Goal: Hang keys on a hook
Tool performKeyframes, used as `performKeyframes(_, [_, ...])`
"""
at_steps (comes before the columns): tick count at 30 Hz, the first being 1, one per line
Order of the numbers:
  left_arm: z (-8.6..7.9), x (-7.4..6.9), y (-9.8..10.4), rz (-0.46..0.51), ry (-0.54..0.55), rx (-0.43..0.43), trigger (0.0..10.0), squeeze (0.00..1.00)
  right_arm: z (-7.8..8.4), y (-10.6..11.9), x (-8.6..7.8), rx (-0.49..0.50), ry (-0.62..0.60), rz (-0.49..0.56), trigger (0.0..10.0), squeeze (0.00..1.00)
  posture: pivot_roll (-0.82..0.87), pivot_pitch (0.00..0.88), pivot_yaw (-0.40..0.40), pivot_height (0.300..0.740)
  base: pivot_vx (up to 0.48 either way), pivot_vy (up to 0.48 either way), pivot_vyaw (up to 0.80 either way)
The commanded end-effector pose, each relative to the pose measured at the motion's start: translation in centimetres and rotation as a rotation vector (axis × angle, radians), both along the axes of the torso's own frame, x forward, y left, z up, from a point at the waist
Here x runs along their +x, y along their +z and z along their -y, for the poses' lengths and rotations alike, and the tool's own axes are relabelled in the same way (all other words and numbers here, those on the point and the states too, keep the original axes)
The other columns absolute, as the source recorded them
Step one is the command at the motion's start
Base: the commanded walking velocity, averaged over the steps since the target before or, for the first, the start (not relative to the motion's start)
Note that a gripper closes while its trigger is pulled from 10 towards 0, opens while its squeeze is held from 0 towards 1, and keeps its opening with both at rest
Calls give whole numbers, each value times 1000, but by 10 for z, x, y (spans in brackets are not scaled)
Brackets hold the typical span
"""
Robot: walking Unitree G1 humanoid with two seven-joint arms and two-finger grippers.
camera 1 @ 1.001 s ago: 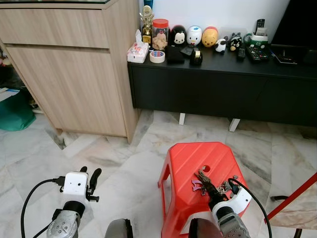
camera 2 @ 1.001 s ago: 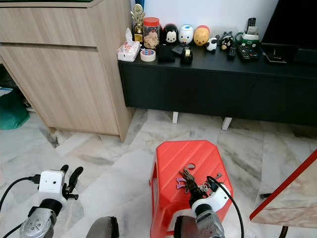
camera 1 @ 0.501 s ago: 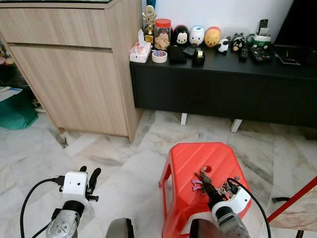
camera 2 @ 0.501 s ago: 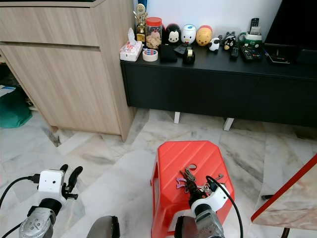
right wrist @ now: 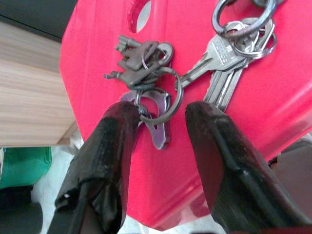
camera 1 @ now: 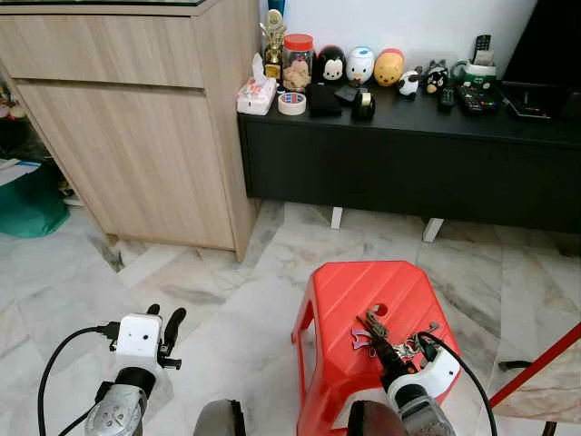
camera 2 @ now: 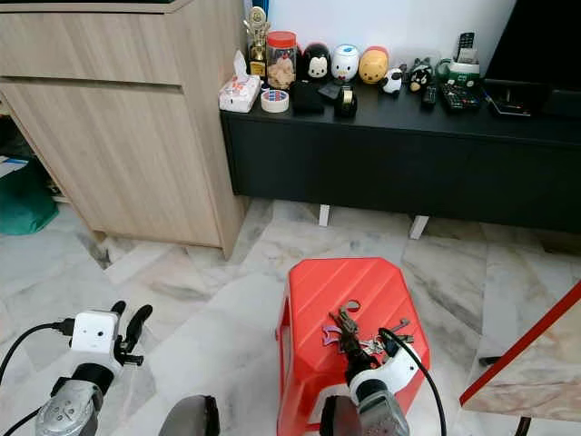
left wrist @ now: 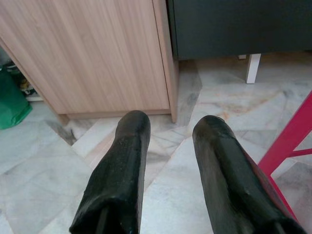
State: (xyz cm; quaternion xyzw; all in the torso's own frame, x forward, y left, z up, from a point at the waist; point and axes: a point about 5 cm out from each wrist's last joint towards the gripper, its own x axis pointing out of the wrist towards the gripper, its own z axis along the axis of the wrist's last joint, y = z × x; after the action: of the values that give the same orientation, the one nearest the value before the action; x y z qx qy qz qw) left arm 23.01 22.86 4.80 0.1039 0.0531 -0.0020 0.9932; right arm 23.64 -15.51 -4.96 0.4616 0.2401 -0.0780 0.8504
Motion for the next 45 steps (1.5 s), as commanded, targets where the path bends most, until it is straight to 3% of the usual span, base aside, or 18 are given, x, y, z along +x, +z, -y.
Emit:
performKeyframes(1, [2,-1,-1,-6,-23,18,10000,0,2,-3,-5,-7,-11,-16,10000,0,112,28,-28,604,0,0,0])
performKeyframes(17, [2,-1,-1,-9,-24,37,10000,0,2,9,15,-19,-2,7,10000,0,116,28,-28,604,0,0,0])
performKeyframes(29, [2,-1,-2,-14,-35,54,10000,0,0,8,14,-16,0,-5,10000,0,119,33,-25,604,0,0,0])
performKeyframes(30, [2,-2,-2,-16,-38,60,10000,0,0,7,13,-10,-8,-12,0,0,119,34,-25,604,0,0,0])
performKeyframes(45, [2,-3,-4,-25,-41,69,10000,0,1,6,12,-4,-21,-19,0,0,122,37,-24,604,0,0,0])
